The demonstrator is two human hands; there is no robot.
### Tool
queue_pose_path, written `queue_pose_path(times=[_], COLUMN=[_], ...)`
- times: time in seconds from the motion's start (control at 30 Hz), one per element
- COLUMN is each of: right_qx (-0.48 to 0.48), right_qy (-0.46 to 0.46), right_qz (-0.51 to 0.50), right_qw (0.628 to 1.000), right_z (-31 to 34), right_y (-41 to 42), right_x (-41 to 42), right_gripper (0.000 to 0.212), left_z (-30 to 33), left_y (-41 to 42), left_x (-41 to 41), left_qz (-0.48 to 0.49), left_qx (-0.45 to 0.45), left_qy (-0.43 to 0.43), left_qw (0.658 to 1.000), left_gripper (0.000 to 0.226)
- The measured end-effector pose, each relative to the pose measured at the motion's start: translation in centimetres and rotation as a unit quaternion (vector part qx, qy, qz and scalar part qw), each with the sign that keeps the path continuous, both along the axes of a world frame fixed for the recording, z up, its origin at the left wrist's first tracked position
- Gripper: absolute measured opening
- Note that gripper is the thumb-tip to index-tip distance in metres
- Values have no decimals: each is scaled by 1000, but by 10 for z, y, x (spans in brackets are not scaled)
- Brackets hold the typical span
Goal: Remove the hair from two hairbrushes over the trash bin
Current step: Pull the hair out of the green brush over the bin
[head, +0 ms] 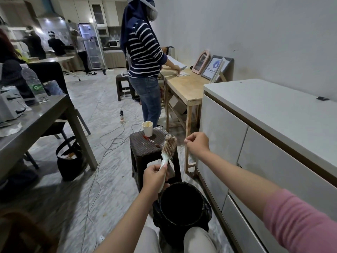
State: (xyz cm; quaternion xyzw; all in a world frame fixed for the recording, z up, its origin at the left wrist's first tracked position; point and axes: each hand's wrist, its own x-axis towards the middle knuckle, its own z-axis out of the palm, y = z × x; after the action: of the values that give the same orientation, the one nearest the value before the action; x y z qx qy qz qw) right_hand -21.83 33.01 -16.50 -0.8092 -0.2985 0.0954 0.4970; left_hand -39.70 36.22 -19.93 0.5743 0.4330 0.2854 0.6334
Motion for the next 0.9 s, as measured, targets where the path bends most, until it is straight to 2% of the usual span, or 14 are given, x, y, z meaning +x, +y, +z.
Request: queue_pose_path(times=[0.13, 0.27, 0.4, 0.53, 0.7, 0.9], right_qx=[5, 17, 20, -3, -19, -83], right_qy=[-24, -29, -38, -21, -1, 15], right_qz=[6, -19, -64, -62, -32, 10], right_qw=[1000, 999, 997, 998, 999, 996], right_z=[3, 7, 14, 8, 3, -15], right_y=[1, -7, -28, -38, -33, -23], right_x=[0, 11, 39, 46, 34, 24], right_gripper=[22, 10, 17, 21, 2, 13], left_z=[-1, -8, -17, -20, -11, -11], left_y=[4, 23, 48, 50, 37, 26], left_x=[3, -5, -28, -33, -23, -17], left_qz=[29, 144, 219, 190, 141, 113], left_qx=[-28, -125, -149, -120, -82, -84], left_qy=[-2, -32, -32, -9, 6, 16], left_qw=[999, 981, 964, 974, 987, 990], left_gripper=[23, 28, 29, 28, 32, 28])
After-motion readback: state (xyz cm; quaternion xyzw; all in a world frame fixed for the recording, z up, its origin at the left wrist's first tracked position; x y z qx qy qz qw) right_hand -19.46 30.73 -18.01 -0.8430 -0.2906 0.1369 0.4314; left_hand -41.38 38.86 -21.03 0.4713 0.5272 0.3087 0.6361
